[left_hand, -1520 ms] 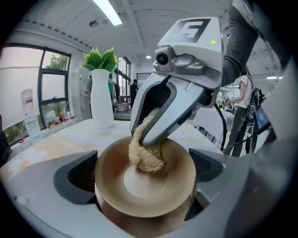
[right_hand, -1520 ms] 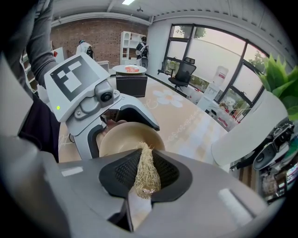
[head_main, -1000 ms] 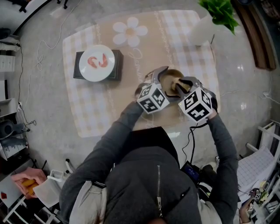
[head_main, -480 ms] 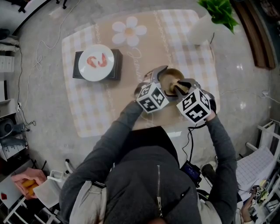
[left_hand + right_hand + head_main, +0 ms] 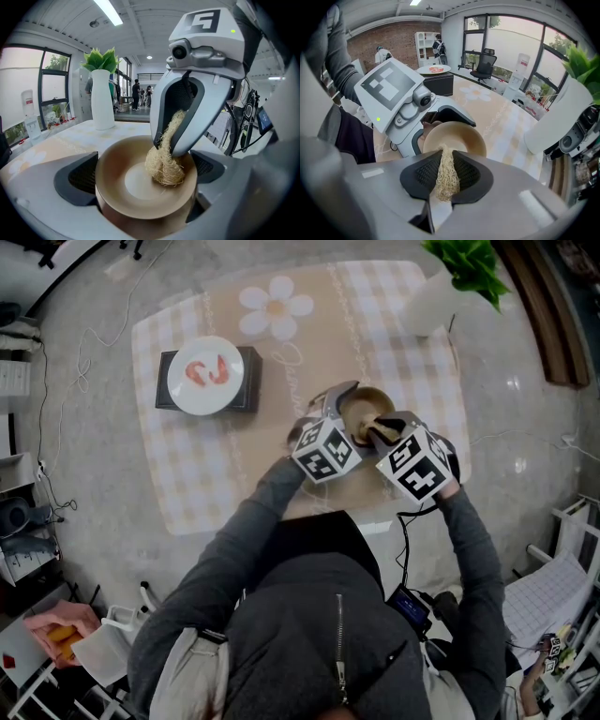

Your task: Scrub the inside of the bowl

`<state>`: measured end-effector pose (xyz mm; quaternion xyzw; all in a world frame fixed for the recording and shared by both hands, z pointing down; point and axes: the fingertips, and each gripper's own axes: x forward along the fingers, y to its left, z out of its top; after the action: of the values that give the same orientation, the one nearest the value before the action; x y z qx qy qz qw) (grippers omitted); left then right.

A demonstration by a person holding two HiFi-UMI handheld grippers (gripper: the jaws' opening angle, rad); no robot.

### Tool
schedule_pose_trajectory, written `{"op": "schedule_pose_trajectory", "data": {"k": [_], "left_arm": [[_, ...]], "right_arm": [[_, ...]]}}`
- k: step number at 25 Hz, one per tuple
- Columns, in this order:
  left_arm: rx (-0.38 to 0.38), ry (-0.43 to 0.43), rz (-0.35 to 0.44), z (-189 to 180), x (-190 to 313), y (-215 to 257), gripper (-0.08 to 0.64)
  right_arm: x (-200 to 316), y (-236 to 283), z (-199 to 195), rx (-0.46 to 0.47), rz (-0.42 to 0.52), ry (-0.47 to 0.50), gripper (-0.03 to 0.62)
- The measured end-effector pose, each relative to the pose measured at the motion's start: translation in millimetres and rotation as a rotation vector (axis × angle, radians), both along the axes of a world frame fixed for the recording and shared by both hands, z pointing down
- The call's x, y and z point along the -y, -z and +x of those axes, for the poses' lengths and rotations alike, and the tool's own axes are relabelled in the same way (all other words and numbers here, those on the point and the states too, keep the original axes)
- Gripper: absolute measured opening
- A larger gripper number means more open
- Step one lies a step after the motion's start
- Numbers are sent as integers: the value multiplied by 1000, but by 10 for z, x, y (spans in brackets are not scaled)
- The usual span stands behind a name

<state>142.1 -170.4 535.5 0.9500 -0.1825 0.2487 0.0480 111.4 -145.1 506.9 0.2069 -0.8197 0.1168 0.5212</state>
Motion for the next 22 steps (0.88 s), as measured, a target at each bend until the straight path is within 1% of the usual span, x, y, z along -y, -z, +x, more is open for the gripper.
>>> {"op": "schedule_pose_trajectory", "data": {"k": [12,22], "left_arm": [[0,-1,0,2,-3,4,598],[0,-1,0,2,-6,4,598]], "right_arm": [[-36,-46,-122,33,-65,17,58],[32,-67,-250,44,-78,44,57]]}}
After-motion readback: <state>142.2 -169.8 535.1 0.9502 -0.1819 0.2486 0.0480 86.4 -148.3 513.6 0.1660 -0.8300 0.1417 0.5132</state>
